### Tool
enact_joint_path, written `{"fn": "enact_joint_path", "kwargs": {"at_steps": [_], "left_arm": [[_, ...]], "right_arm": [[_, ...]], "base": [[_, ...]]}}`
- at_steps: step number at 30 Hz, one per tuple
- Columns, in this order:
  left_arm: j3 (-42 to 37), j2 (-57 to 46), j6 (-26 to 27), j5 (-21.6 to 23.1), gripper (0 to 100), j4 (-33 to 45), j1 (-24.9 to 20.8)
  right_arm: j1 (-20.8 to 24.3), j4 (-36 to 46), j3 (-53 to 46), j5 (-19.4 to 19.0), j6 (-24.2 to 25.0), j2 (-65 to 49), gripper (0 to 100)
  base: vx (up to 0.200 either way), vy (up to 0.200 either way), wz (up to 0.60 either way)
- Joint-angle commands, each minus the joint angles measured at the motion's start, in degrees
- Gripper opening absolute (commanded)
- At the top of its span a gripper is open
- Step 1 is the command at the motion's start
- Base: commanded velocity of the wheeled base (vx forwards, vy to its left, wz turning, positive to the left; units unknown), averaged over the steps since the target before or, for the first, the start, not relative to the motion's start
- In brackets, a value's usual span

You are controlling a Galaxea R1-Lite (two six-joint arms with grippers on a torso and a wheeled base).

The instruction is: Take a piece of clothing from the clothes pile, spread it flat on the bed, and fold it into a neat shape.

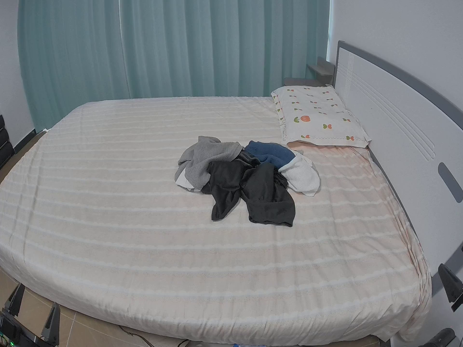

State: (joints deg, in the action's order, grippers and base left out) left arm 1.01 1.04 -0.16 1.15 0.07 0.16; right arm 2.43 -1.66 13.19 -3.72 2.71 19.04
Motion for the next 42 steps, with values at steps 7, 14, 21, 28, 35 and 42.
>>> {"fn": "enact_joint_path", "kwargs": {"at_steps": [7,14,21,28,35,42], "left_arm": [[-0.92,-0.77,-0.02,0.0,100,0.01,0.02],[-0.92,-0.77,-0.02,0.0,100,0.01,0.02],[-0.92,-0.77,-0.02,0.0,100,0.01,0.02],[-0.92,-0.77,-0.02,0.0,100,0.01,0.02],[-0.92,-0.77,-0.02,0.0,100,-0.07,0.02],[-0.92,-0.77,-0.02,0.0,100,0.01,0.02]], "right_arm": [[7.07,-31.56,7.02,-1.03,1.86,66.74,100],[9.53,-41.58,18.54,3.89,8.9,89.24,100],[11.02,-41.67,37.61,8.29,13.82,109.89,100],[12.08,-39.65,51.06,10.57,19.44,120.88,100],[13.83,-33.85,61.6,10.57,24.98,127.3,100],[15.33,-25.85,73.47,10.57,30.16,131.43,100]], "base": [[0.0,0.0,0.0],[0.0,0.0,0.0],[0.0,0.0,0.0],[0.0,0.0,0.0],[0.0,0.0,0.0],[0.0,0.0,0.0]]}}
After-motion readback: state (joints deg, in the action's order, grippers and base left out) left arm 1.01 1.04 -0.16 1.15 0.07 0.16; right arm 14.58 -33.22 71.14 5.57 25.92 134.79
